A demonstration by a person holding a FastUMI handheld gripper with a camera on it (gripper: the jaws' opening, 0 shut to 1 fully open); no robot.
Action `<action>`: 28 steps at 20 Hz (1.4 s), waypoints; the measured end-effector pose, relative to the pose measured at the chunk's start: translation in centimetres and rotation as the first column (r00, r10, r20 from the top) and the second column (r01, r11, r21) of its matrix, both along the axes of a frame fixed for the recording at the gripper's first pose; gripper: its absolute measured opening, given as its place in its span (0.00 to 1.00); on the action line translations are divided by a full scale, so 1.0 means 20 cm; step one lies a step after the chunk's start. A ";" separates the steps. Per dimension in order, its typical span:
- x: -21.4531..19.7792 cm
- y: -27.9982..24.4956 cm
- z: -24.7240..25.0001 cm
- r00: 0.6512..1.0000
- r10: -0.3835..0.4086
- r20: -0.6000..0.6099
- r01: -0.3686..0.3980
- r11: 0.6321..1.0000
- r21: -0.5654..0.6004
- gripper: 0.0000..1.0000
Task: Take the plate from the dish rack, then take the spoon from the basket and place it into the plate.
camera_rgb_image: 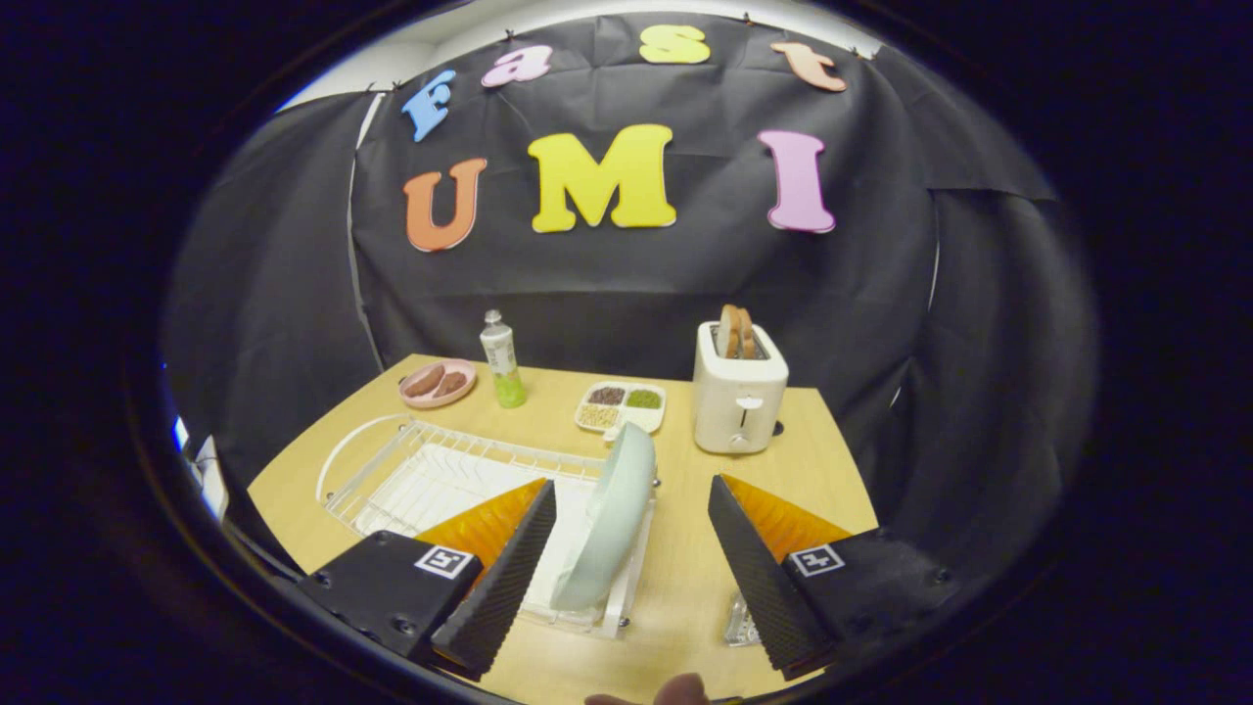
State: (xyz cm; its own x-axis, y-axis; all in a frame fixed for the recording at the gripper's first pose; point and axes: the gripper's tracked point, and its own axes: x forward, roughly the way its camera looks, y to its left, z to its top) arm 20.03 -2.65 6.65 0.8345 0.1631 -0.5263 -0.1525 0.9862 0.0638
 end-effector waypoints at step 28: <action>0.26 0.04 -0.09 0.875 -0.362 -0.321 0.270 0.916 -0.298 0.37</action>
State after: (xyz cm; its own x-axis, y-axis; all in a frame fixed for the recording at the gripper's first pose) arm 25.26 -1.78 4.80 0.5626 -0.2447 -0.7896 0.1580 0.9694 -0.1879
